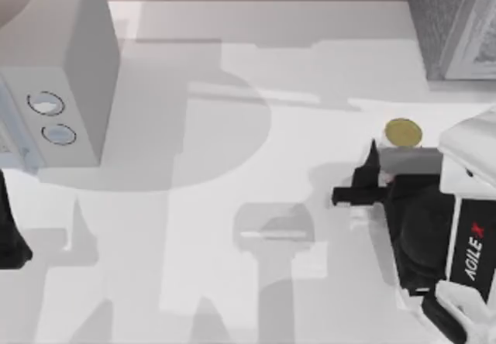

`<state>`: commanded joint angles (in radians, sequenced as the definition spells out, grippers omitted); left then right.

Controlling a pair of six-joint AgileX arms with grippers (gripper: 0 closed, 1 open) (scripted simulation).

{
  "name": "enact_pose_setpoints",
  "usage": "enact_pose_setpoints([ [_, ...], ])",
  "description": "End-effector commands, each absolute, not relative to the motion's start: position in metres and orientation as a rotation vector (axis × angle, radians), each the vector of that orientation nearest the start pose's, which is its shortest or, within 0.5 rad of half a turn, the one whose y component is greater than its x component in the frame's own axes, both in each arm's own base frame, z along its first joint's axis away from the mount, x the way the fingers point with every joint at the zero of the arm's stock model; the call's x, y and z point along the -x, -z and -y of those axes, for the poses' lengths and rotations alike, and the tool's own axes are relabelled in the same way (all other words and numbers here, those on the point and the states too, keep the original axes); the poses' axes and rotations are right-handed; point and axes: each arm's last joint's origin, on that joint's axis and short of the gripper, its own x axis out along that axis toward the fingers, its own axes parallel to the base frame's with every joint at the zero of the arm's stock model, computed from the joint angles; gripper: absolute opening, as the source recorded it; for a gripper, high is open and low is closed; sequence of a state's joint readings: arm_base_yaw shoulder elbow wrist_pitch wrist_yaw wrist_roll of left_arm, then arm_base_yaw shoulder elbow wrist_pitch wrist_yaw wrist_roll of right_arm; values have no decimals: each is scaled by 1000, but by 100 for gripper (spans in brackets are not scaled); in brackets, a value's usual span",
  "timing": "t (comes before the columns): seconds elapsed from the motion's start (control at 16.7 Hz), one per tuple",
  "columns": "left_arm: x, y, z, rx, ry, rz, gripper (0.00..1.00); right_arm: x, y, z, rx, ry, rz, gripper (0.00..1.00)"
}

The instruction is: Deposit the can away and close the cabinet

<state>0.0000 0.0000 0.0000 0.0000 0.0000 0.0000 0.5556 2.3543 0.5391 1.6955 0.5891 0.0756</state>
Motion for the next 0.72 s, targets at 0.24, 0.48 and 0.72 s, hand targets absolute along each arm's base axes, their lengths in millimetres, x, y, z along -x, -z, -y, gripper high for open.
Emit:
enact_pose_setpoints([
  [0.24,-106,-160,1,0,0,0,100,-266,-23,-147,-1,11,-94,10],
  [0.48,-106,-160,1,0,0,0,100,-266,-23,-147,-1,11,-94,0],
  [0.72,-106,-160,1,0,0,0,100,-266,-23,-147,-1,11,-94,0],
])
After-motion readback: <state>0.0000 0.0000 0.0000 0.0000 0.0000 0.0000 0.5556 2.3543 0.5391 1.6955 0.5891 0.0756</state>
